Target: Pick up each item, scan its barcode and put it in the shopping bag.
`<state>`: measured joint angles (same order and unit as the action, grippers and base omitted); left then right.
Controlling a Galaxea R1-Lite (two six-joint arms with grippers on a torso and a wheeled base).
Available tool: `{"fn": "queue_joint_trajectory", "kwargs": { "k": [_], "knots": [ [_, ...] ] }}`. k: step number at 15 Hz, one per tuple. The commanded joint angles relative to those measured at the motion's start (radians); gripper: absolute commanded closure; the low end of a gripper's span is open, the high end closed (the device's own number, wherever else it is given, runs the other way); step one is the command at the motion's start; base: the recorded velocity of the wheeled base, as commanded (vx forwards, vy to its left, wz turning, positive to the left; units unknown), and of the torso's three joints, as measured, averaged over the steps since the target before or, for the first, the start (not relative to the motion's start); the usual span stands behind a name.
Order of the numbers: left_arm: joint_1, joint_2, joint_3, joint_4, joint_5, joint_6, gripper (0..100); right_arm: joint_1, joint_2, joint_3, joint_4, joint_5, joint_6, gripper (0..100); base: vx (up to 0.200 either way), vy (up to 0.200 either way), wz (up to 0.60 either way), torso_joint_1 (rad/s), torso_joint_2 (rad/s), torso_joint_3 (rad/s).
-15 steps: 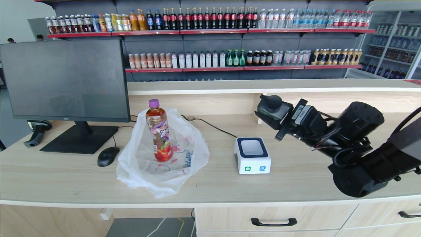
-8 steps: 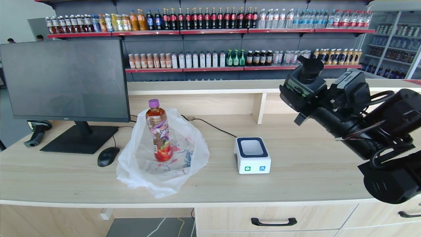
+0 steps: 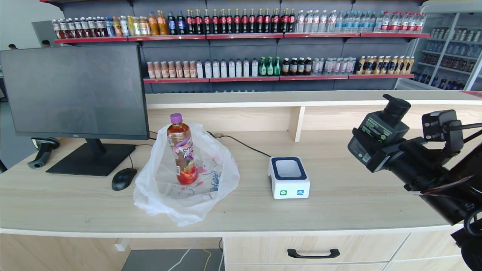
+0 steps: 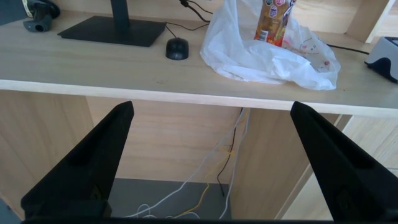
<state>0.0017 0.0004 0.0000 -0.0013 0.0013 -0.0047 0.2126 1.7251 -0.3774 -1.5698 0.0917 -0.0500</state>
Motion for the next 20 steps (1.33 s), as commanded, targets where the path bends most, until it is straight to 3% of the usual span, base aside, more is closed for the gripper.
{"fn": "queue_joint_trajectory", "kwargs": {
  "k": [1,10,20],
  "knots": [
    [0.000,0.000,0.000,0.000,0.000,-0.001,0,-0.001,0.004,0.048,-0.001,-0.038,0.009,100,0.000,0.000,0.00,0.000,0.00,0.000],
    [-0.002,0.000,0.000,0.000,0.000,0.000,0,-0.004,0.051,0.077,-0.001,-0.058,0.009,100,0.000,0.000,0.00,0.000,0.00,0.000],
    [0.000,0.001,0.000,0.001,0.000,0.000,0,-0.001,0.064,0.069,-0.001,-0.058,0.015,100,0.000,0.200,0.00,-0.001,0.00,0.003]
  ]
}}
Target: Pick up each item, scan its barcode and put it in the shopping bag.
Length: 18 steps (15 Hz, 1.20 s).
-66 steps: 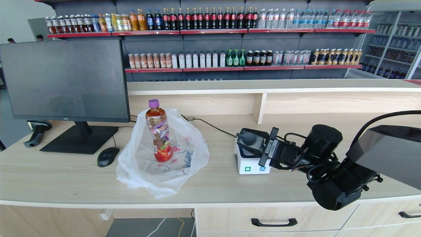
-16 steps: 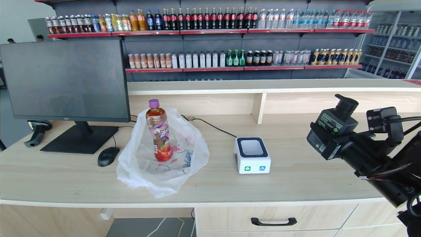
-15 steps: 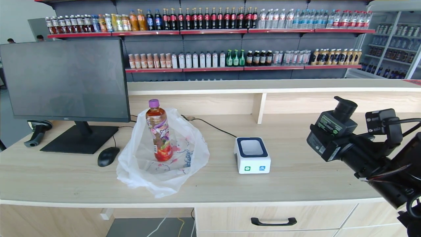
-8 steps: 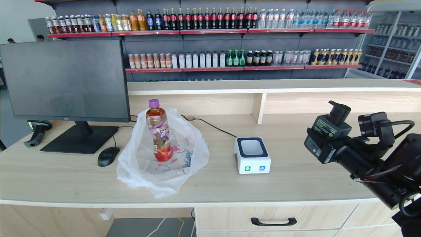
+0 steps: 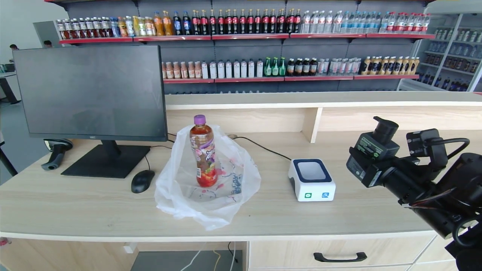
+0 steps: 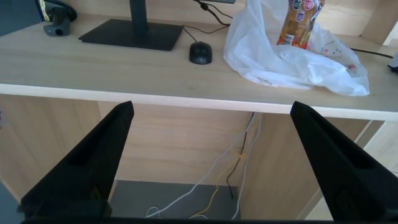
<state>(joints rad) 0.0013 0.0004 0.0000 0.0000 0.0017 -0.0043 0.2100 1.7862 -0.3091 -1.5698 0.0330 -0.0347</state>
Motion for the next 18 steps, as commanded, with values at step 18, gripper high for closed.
{"fn": "queue_joint_trajectory", "kwargs": {
  "k": [18],
  "knots": [
    [-0.001,0.000,0.000,-0.002,0.000,-0.002,0,0.003,-0.022,0.008,-0.001,0.001,0.016,100,0.000,0.022,0.23,0.002,0.00,0.001]
  ]
}}
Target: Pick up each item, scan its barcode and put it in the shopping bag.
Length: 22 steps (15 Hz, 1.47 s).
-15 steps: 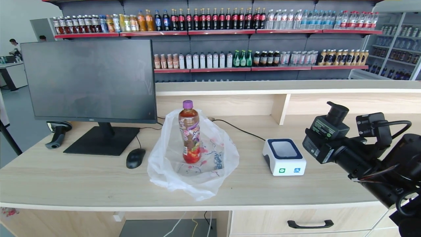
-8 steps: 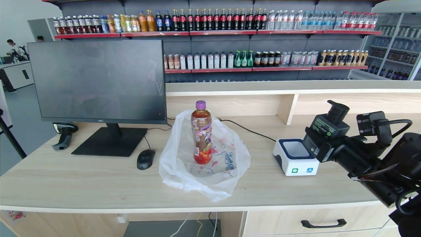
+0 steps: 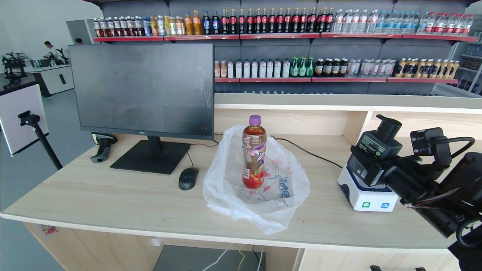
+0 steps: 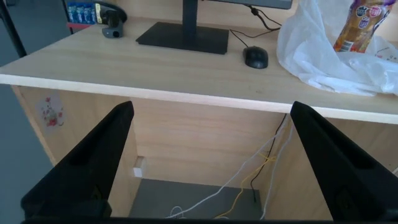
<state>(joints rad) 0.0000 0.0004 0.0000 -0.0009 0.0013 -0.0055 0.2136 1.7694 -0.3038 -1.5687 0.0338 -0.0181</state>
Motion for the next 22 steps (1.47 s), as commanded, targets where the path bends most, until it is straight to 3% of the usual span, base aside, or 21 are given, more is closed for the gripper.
{"fn": "queue_joint_trajectory", "kwargs": {
  "k": [1,11,22],
  "knots": [
    [0.000,0.000,0.000,-0.001,0.000,-0.001,0,0.004,-0.008,0.003,-0.002,0.000,0.001,100,0.000,0.000,0.00,0.000,0.00,0.000],
    [0.000,0.000,0.000,-0.005,0.000,-0.001,0,0.030,-0.007,-0.006,-0.002,0.001,0.004,100,0.000,0.000,0.00,0.000,0.00,0.000],
    [0.002,0.000,0.000,-0.004,0.000,-0.002,0,0.052,0.193,-0.089,-0.002,0.001,0.043,100,0.000,0.000,0.00,0.000,0.00,0.000]
  ]
}}
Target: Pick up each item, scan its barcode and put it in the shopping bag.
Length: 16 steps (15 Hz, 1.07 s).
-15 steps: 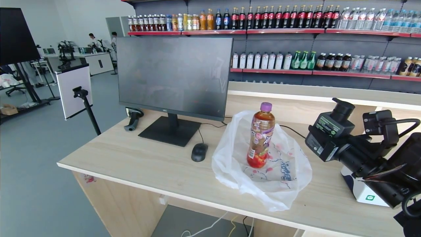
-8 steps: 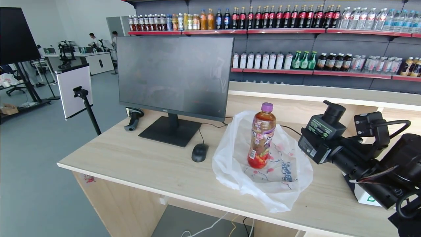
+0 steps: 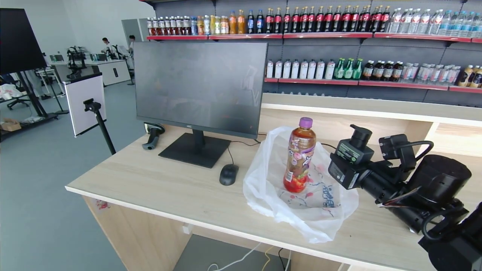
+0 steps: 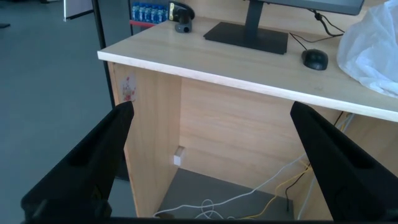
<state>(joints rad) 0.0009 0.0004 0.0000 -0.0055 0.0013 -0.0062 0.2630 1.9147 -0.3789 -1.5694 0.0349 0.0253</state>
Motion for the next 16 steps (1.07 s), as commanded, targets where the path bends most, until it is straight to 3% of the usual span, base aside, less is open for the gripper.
{"fn": "queue_joint_trajectory", "kwargs": {
  "k": [1,16],
  "knots": [
    [0.001,0.000,0.000,0.001,0.000,-0.001,0,0.002,0.060,-0.026,-0.001,0.000,0.002,100,0.000,0.000,0.00,0.000,0.00,0.000],
    [-0.001,0.000,0.000,0.001,0.000,0.002,0,-0.022,0.276,-0.170,-0.001,0.000,-0.013,100,0.000,0.000,0.00,0.000,0.00,0.000]
  ]
}}
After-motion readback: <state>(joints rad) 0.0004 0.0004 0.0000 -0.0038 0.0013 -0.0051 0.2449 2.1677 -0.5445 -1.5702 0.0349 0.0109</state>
